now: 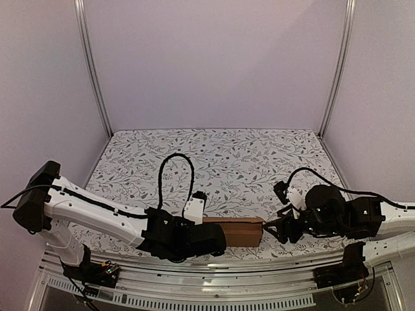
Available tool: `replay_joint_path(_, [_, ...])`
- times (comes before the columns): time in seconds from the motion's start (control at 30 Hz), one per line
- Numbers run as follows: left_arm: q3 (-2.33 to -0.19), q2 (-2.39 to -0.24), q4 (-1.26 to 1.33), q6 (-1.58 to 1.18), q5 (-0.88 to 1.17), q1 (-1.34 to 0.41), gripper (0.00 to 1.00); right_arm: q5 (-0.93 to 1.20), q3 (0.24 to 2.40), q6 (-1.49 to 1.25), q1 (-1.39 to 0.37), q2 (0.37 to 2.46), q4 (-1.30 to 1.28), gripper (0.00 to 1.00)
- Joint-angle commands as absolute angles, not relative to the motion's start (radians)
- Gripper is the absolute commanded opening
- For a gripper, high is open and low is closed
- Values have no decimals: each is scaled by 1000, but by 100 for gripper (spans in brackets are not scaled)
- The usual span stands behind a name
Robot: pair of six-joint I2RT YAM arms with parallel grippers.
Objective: Fold the paper box
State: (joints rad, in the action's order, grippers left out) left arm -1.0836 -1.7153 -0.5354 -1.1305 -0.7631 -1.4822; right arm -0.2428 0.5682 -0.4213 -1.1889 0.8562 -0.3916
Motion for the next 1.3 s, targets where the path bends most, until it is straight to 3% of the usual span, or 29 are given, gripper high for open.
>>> replay_joint_path(0.0, [-1041,-1749,-589,-1140,-620,-1474,0,-248,524,-287,-1193,876,-351,70])
replay_joint_path(0.23, [-1021,-1730,-597,-1147,-626,-1474,0,-298,521,-104,-1193,985,-243,65])
replay_joint_path(0.43, [-1008,-1711,-599,-1151,-636,-1474,0,-313,541,-44,-1193,1043,-227,46])
replay_joint_path(0.53, [-1009,-1712,-599,-1150,-636,-1474,0,-333,540,-39,-1193,1039,-227,41])
replay_joint_path(0.93, [-1024,-1705,-632,-1143,-655,-1472,0,-385,564,-60,-1193,956,-257,42])
replay_joint_path(1.27, [-1028,-1699,-642,-1148,-660,-1471,0,-372,607,-50,-1193,1025,-273,39])
